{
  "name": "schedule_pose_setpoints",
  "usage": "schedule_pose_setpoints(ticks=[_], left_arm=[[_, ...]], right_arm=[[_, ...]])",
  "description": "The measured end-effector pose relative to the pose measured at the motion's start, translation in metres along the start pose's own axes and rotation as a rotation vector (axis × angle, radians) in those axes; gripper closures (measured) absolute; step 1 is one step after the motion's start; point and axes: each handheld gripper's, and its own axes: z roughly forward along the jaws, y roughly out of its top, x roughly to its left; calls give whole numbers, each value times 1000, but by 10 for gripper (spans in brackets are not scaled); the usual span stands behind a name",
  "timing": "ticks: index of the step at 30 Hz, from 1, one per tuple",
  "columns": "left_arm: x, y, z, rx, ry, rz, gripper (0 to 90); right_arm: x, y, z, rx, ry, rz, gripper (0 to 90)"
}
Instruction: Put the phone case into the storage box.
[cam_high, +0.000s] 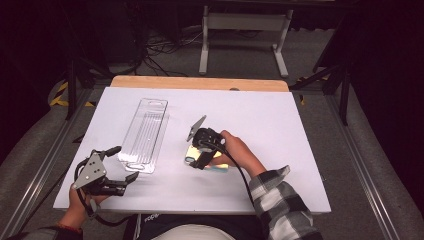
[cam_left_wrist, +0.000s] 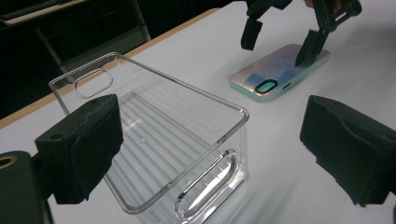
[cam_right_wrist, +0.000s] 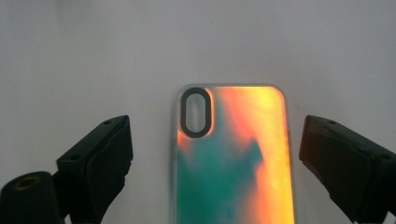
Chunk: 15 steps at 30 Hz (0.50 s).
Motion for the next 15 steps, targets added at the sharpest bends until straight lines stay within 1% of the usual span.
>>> schedule_pose_setpoints(ticks=[2,3,4,7,8,9,10,12,13,14,15], left_arm=[[1,0,1,-1,-3,-1,67],[0,0,2,-5,-4,-9,66],[0,1,3,0,-9,-3,66],[-1,1,4,7,-13,6,66],[-1,1,3,7,-14,15,65],[-1,1,3,7,-14,15,66],[-1,1,3,6,-15,8,66],[-1,1,3,3,-18,4,66],[-1,1,3,7,-15,14,65],[-1,1,3,9,-18,9,65],[-2,0,3,12,-17,14,65]], right_arm=[[1,4,6,29,-5,-8,103],[2,6,8,40,-3,-10,104],[1,7,9,42,3,-16,104],[-3,10,16,82,-22,-9,97],[-4,10,17,89,-18,-5,99],[-6,12,21,100,-17,-4,101],[-6,12,21,100,-17,-4,101],[-9,16,27,134,-31,-3,101],[-10,17,30,137,-22,-8,107],[-11,18,32,140,-12,0,113],[-13,19,34,145,-10,-5,112]])
